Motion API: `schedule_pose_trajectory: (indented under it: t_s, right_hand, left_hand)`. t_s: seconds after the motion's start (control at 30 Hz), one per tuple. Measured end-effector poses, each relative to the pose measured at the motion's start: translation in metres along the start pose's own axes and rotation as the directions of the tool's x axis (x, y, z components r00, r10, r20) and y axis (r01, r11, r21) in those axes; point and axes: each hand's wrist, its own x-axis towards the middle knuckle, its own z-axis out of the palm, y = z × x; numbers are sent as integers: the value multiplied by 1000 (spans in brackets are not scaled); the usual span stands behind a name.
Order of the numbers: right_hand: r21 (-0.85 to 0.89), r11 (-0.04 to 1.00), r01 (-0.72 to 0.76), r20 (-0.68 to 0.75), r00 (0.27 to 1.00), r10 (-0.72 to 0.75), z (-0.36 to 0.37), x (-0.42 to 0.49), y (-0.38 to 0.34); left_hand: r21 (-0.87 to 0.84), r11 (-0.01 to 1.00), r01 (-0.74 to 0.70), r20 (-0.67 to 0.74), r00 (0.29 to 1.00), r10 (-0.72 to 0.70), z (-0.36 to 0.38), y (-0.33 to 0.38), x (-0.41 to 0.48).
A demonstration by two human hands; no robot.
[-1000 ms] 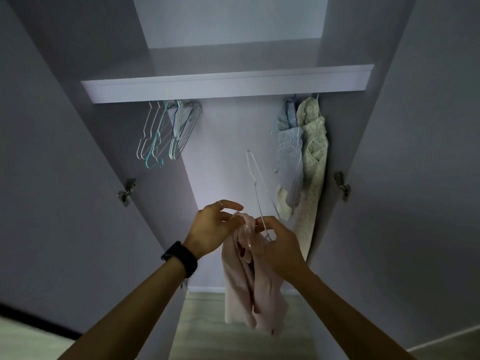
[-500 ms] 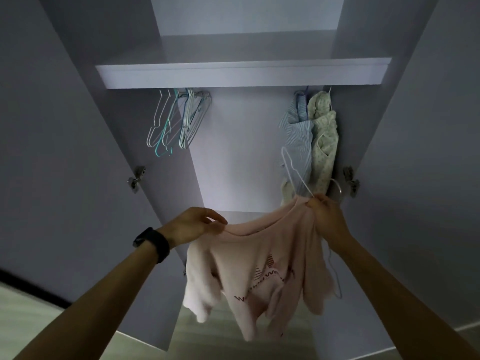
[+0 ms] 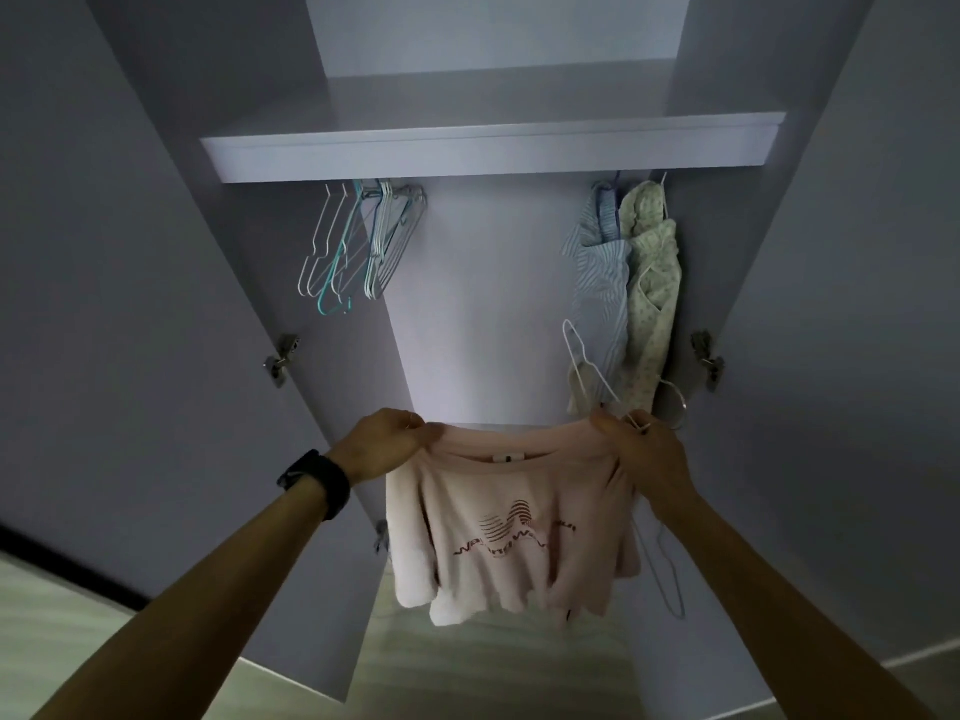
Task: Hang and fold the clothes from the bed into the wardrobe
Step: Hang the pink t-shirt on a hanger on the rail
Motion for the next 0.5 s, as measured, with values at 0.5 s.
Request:
schedule_pose_trajectory:
  t_s: [0.5]
  right_hand:
    - [-102, 979, -176, 124, 974, 188, -14, 18, 31]
  left_hand:
    - [-305, 904, -299, -147, 953, 265, -1, 23, -3]
